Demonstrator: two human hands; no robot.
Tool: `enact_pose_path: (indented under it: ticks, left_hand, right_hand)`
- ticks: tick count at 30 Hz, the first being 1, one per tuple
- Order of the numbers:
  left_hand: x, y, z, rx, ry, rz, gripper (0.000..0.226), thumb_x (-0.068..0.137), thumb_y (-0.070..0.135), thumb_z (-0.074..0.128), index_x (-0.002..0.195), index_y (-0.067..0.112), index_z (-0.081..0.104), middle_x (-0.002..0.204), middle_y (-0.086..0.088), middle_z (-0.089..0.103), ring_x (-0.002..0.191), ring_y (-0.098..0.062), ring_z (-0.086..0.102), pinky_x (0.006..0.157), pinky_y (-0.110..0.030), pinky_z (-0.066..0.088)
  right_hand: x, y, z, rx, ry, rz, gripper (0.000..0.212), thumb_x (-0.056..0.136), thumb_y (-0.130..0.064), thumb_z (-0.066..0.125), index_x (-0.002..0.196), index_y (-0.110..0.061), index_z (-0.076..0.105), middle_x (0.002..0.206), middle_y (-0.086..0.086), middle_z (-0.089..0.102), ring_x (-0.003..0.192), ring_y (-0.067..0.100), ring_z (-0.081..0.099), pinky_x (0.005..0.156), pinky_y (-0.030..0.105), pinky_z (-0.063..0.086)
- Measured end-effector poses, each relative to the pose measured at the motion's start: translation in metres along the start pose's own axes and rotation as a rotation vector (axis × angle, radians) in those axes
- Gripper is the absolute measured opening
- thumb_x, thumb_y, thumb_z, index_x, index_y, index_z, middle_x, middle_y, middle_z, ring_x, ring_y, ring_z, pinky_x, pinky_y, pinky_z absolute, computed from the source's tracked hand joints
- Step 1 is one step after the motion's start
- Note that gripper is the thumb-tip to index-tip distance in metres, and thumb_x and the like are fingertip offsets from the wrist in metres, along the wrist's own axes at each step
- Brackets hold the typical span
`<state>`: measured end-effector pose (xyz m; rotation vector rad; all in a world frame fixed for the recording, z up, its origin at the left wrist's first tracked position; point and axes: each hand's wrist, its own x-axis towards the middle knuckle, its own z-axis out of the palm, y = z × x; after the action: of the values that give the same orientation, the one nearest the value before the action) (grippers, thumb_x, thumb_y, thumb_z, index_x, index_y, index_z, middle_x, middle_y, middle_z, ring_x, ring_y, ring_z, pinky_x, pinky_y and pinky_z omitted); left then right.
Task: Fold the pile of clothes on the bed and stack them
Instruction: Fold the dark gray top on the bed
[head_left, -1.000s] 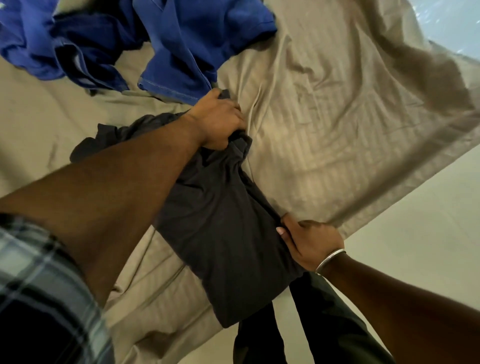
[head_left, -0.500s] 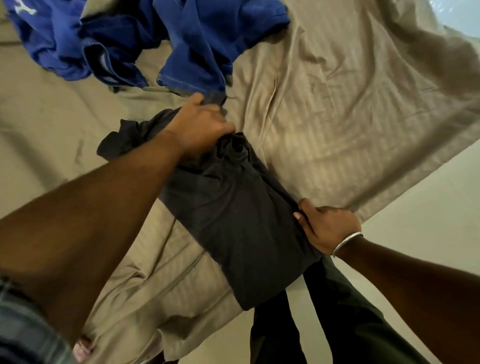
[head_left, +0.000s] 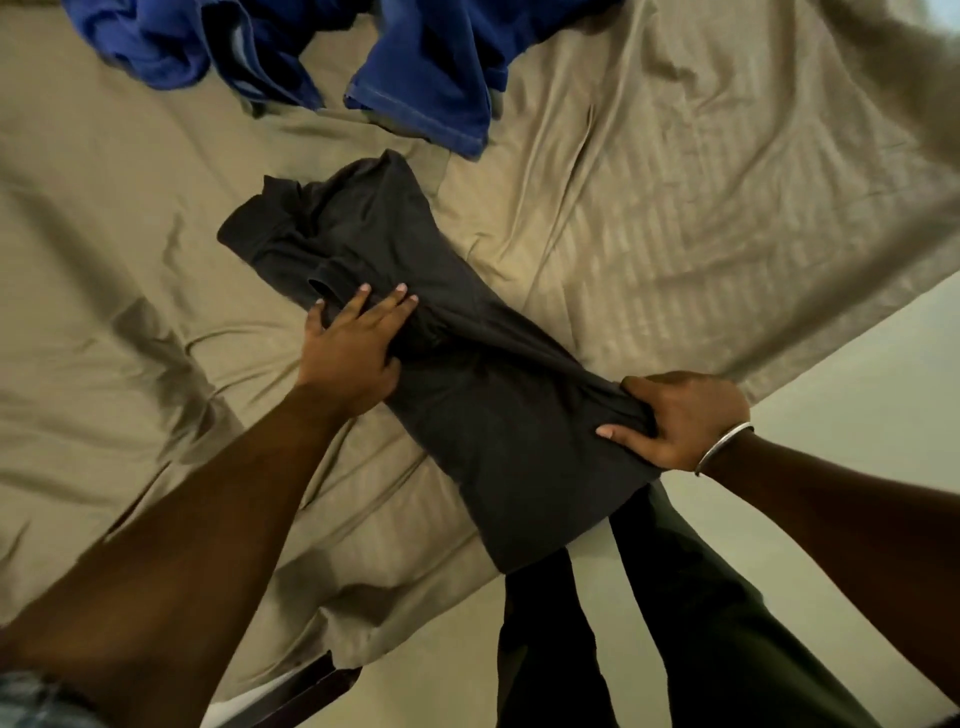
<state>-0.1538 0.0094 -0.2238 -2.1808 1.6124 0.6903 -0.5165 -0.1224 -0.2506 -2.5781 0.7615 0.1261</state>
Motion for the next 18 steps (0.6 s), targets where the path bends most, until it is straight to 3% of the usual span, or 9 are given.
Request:
enact_pose_path:
  ticks: [3, 7, 9, 11, 13, 15, 18]
  left_hand:
    - [-0.001, 0.016, -0.003, -0.080, 0.144, 0.012, 0.077, 0.079, 0.042, 0.052, 0.152, 0.032, 0.027, 0.156, 0.003, 0.035, 0.146, -0.022, 0.028, 0.113, -0.061, 0.019]
    - [0.000, 0.055, -0.006, 0.001, 0.319, 0.204, 0.069, 0.083, 0.038, 0.059, 0.148, 0.028, 0.037, 0.150, 0.002, 0.044, 0.138, -0.023, 0.040, 0.104, -0.055, 0.031]
    - [0.003, 0.072, -0.003, 0.072, 0.317, 0.297, 0.064, 0.086, 0.035, 0.059, 0.147, 0.030, 0.039, 0.150, 0.004, 0.045, 0.137, -0.022, 0.041, 0.103, -0.054, 0.031]
    - [0.009, 0.086, 0.000, 0.101, 0.270, 0.371, 0.057, 0.088, 0.035, 0.058, 0.144, 0.032, 0.044, 0.147, 0.002, 0.048, 0.136, -0.023, 0.043, 0.100, -0.054, 0.032]
    - [0.014, 0.099, 0.002, 0.084, 0.227, 0.410, 0.051, 0.088, 0.032, 0.060, 0.139, 0.031, 0.050, 0.142, 0.000, 0.051, 0.132, -0.026, 0.046, 0.097, -0.053, 0.034]
    - [0.018, 0.112, 0.004, 0.074, 0.225, 0.449, 0.051, 0.082, 0.024, 0.066, 0.132, 0.027, 0.055, 0.135, -0.003, 0.055, 0.124, -0.028, 0.049, 0.091, -0.052, 0.037]
    - [0.022, 0.120, 0.008, 0.084, 0.299, 0.545, 0.042, 0.075, 0.009, 0.065, 0.115, 0.017, 0.060, 0.117, -0.009, 0.060, 0.104, -0.033, 0.055, 0.078, -0.048, 0.039]
  right_hand:
    - [0.000, 0.000, 0.000, 0.002, 0.002, 0.011, 0.053, 0.077, -0.077, 0.042, 0.079, -0.026, 0.056, 0.063, -0.007, 0.058, 0.060, 0.025, 0.062, 0.049, 0.026, 0.042]
    - [-0.001, -0.005, -0.007, 0.087, 0.051, -0.016, 0.038, 0.076, -0.059, 0.056, 0.084, -0.022, 0.064, 0.067, -0.003, 0.061, 0.065, 0.025, 0.063, 0.054, 0.027, 0.046]
    - [-0.009, -0.010, -0.007, 0.086, 0.114, 0.014, 0.030, 0.077, -0.047, 0.062, 0.088, -0.019, 0.068, 0.071, -0.003, 0.065, 0.069, 0.026, 0.062, 0.063, 0.034, 0.046]
    - [-0.024, -0.024, -0.007, -0.062, 0.150, 0.157, 0.030, 0.076, -0.046, 0.061, 0.092, -0.021, 0.069, 0.079, -0.004, 0.066, 0.078, 0.027, 0.061, 0.073, 0.038, 0.037]
    - [-0.043, -0.037, -0.005, -0.140, 0.087, 0.317, 0.036, 0.071, -0.047, 0.063, 0.097, -0.022, 0.067, 0.091, -0.001, 0.063, 0.089, 0.030, 0.057, 0.078, 0.040, 0.034]
    - [-0.059, -0.044, -0.003, -0.047, 0.082, 0.363, 0.036, 0.071, -0.037, 0.067, 0.100, -0.016, 0.066, 0.100, 0.007, 0.060, 0.094, 0.034, 0.054, 0.077, 0.040, 0.043]
    - [-0.073, -0.051, 0.008, 0.141, 0.248, 0.328, 0.018, 0.082, -0.015, 0.069, 0.097, -0.006, 0.066, 0.094, 0.014, 0.060, 0.083, 0.034, 0.056, 0.067, 0.036, 0.051]
